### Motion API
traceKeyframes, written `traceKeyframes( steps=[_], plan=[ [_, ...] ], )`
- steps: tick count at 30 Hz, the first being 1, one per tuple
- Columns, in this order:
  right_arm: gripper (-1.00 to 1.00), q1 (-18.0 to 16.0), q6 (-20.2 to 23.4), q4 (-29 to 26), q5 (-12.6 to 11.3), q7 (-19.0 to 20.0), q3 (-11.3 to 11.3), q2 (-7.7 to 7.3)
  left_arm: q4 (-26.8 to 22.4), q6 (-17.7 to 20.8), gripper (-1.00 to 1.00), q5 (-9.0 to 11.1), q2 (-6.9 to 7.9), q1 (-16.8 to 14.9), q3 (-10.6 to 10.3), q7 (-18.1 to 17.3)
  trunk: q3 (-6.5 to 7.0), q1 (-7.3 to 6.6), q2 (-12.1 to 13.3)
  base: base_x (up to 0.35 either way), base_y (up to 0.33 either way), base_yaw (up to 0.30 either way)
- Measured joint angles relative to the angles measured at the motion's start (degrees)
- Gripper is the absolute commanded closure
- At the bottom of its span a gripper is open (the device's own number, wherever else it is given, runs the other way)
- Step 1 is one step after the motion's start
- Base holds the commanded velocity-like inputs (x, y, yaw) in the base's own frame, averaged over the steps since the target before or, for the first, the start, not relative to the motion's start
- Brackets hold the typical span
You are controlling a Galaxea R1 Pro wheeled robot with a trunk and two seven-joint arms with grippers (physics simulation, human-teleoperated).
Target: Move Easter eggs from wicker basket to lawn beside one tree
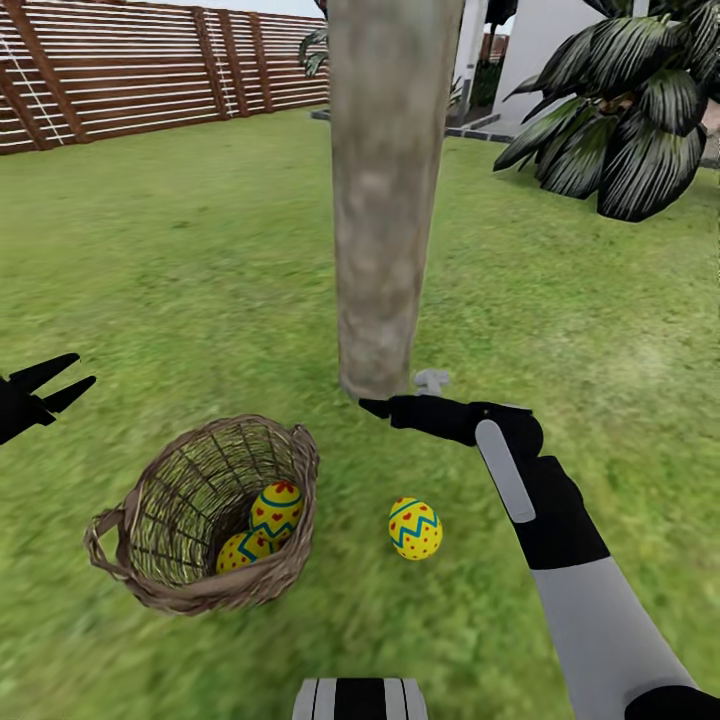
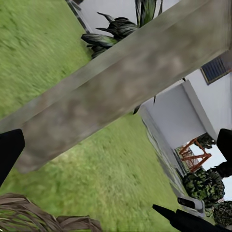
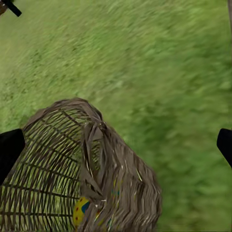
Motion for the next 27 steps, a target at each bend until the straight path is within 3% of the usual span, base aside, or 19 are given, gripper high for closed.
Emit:
traceKeyframes(
  steps=[24, 27],
  plan=[
    [-1.00, 0.9, -0.2, 0.5, 0.2, -0.1, 0.5, 0.74, 0.0, 0.0, -1.00, -0.1, 0.00, 0.0, 0.0, 0.0, 5.32, -0.62, 0.3, 0.000, 0.000, 0.273],
    [-1.00, 1.2, -0.7, 0.7, 0.4, -0.9, 3.6, 0.79, 0.0, 0.0, -1.00, -0.1, 0.00, 0.0, 0.0, 0.0, 5.99, -0.70, 0.4, 0.000, 0.000, 0.287]
  ],
)
